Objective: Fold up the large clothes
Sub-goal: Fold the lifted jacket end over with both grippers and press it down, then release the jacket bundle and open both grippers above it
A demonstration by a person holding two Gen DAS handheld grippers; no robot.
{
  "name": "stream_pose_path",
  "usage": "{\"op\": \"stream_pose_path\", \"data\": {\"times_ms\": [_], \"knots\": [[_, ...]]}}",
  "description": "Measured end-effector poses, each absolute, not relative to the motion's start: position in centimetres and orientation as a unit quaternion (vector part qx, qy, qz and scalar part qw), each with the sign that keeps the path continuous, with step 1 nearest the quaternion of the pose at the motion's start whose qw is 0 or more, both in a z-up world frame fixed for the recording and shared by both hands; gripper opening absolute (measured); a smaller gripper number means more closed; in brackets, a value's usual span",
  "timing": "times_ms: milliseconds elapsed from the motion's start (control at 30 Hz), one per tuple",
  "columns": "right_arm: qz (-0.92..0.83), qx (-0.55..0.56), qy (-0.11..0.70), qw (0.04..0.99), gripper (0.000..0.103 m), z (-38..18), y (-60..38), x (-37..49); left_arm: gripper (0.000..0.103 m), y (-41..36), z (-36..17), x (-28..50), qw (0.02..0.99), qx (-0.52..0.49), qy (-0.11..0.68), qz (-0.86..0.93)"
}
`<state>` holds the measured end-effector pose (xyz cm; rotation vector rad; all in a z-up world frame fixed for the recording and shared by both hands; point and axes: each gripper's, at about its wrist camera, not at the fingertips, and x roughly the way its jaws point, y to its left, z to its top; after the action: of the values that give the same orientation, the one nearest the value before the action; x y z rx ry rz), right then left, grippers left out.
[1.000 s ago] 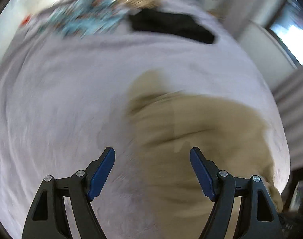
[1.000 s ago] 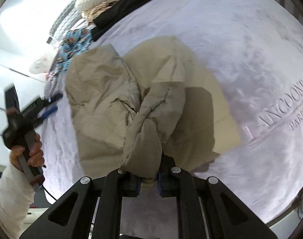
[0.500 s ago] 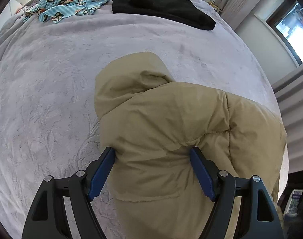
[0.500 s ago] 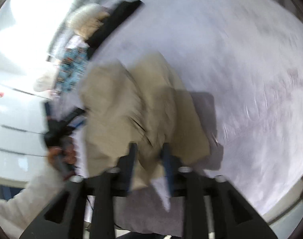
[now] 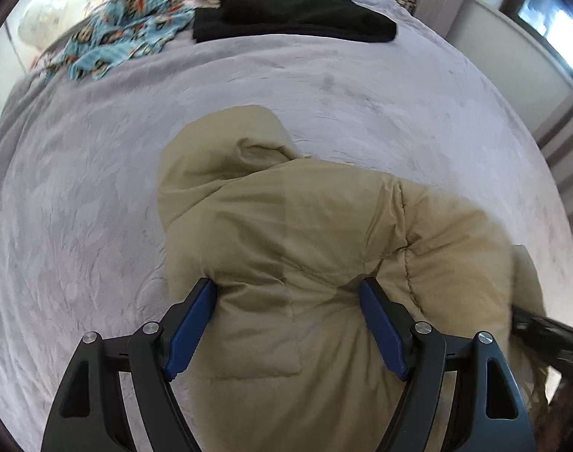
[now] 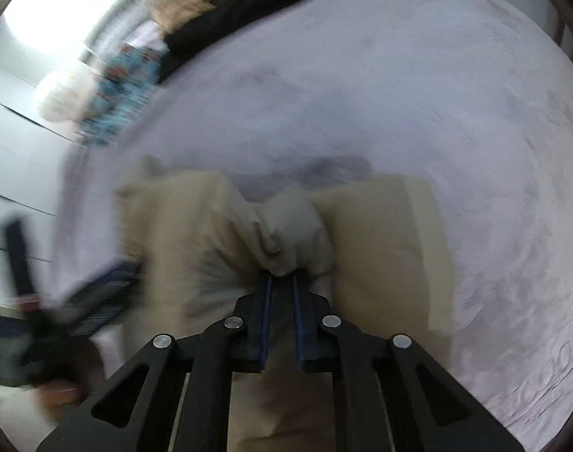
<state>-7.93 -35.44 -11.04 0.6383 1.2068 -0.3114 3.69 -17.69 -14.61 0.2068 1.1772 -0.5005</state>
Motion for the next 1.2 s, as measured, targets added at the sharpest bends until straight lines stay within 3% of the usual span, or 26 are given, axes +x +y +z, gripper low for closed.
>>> {"op": "stream_pose_path", "data": {"times_ms": [67,300,533,900,1200], "knots": [[-0.147,0.313,0.557,0.755,0.0,-12.8,-36.8,-9.3,0.079,-18.8,-15.0,3.6,0.795,0.106,0.549,-0.235],[-0.129,0.314,0.559,0.757,0.0,-14.7,-37.9,-9.4,0.08,-16.7,-12.8,2.8,0.791,0.106,0.55,-0.247],[-0.116,0.34,0.556,0.749,0.0,-15.4,-38.1,-8.6,0.083,-11.8,-12.3,-4.0,0.78,0.137,0.557,-0.249],[-0.042,0.295,0.577,0.76,0.005,-6.3,-33.0,-16.0,0.083,-11.6,-13.3,-5.7,0.79,0.148,0.564,-0.191],[-0.04,0.296,0.631,0.716,0.004,-11.1,-31.5,-18.5,0.083,-10.5,-11.4,-7.6,0.789,0.133,0.575,-0.17]]}}
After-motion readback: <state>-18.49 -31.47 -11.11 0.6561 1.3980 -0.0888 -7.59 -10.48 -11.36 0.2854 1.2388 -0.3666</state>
